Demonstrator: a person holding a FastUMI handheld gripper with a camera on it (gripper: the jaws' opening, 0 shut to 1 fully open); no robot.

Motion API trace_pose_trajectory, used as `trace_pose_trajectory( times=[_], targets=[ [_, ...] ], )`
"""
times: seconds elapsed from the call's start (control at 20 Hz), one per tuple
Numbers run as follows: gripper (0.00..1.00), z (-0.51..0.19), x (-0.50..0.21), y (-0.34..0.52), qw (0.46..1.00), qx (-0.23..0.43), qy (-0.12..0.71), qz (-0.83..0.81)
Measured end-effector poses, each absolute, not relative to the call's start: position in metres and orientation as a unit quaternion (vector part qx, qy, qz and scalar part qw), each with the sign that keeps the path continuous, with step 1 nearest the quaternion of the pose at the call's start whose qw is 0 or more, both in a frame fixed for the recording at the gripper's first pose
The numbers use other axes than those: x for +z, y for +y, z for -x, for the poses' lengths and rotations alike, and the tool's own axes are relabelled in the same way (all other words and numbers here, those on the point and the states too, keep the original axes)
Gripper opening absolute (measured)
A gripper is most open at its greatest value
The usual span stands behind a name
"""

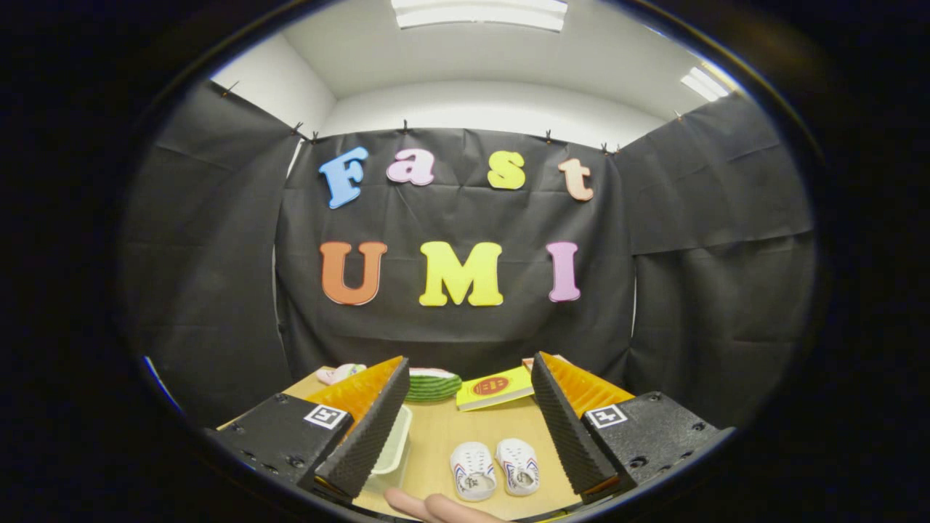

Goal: Open the storage box then place both shoes into the box .Put the left shoe in first, then the right shoe, with the right side of both shoes facing outward in a uniform manner.

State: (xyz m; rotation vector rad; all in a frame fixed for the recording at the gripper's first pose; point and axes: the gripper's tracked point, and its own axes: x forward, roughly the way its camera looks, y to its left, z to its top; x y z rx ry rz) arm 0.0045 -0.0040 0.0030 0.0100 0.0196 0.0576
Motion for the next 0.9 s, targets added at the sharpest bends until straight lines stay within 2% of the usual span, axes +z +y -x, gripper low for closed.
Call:
trace_pose_trajectory(
  times=[0.25, 0.55, 0.9],
  targets=[
    [1.0, -0.026, -0.016, -0.004, 0.998, 0.052, 0.039, -0.022],
    [1.0, -0.071, -0.067, 0.01, 0.981, 0.135, 0.122, -0.073],
    [1.0, -0.127, -0.16, 0.041, 0.91, 0.246, 0.273, -0.19]
  ],
)
